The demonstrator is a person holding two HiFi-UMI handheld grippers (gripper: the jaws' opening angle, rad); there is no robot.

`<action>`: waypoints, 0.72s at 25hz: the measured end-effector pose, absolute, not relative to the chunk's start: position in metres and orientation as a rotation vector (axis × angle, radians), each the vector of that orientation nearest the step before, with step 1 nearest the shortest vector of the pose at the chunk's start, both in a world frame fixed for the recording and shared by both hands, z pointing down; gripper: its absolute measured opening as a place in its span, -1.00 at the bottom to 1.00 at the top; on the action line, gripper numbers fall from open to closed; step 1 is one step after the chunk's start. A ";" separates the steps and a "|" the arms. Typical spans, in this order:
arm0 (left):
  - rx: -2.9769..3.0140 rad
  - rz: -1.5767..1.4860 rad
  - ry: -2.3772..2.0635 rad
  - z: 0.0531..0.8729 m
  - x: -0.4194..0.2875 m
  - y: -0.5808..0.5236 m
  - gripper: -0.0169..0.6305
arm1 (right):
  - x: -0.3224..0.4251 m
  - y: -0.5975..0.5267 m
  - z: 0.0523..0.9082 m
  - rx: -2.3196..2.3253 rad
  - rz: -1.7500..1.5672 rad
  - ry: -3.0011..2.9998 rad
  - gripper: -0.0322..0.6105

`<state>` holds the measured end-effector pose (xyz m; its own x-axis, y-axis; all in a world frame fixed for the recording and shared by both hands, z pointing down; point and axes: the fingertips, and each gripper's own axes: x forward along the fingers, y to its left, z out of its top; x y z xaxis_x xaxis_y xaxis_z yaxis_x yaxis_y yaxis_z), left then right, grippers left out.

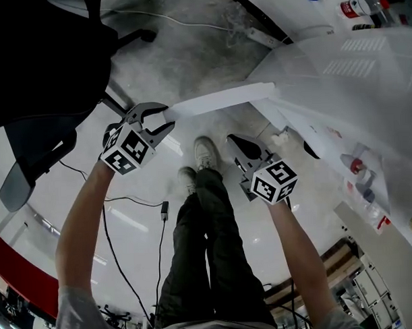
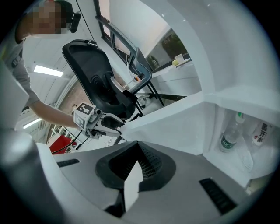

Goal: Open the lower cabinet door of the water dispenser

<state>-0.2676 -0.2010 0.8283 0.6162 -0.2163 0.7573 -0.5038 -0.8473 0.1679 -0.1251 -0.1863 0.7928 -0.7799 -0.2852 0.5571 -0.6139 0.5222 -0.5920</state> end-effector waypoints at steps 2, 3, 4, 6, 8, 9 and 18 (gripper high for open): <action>2.478 1.090 -0.568 0.830 -0.269 -0.206 -0.43 | -0.123 -0.188 0.794 0.750 1.156 -2.372 -0.87; 2.475 1.087 -0.564 0.830 -0.268 -0.206 -0.43 | -0.122 -0.189 0.794 0.756 1.159 -2.371 -0.87; 2.473 1.085 -0.565 0.830 -0.268 -0.206 -0.43 | -0.122 -0.189 0.794 0.762 1.161 -2.372 -0.87; 2.462 1.081 -0.589 0.828 -0.269 -0.204 -0.43 | -0.124 -0.190 0.792 0.770 1.162 -2.377 -0.87; 2.438 1.063 -0.635 0.821 -0.273 -0.202 -0.42 | -0.126 -0.190 0.787 0.769 1.159 -2.387 -0.87; 2.424 1.048 -0.661 0.815 -0.275 -0.201 -0.40 | -0.127 -0.190 0.784 0.767 1.156 -2.391 -0.87; 2.378 0.800 -0.926 0.742 -0.279 -0.206 -0.40 | -0.137 -0.189 0.748 0.811 1.190 -2.439 -0.87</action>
<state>-0.2791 -0.2058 0.7418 0.6038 -0.4482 0.6593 -0.7174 -0.6661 0.2042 -0.1366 -0.1885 0.7481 -0.7923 -0.3535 0.4972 -0.6095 0.4951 -0.6192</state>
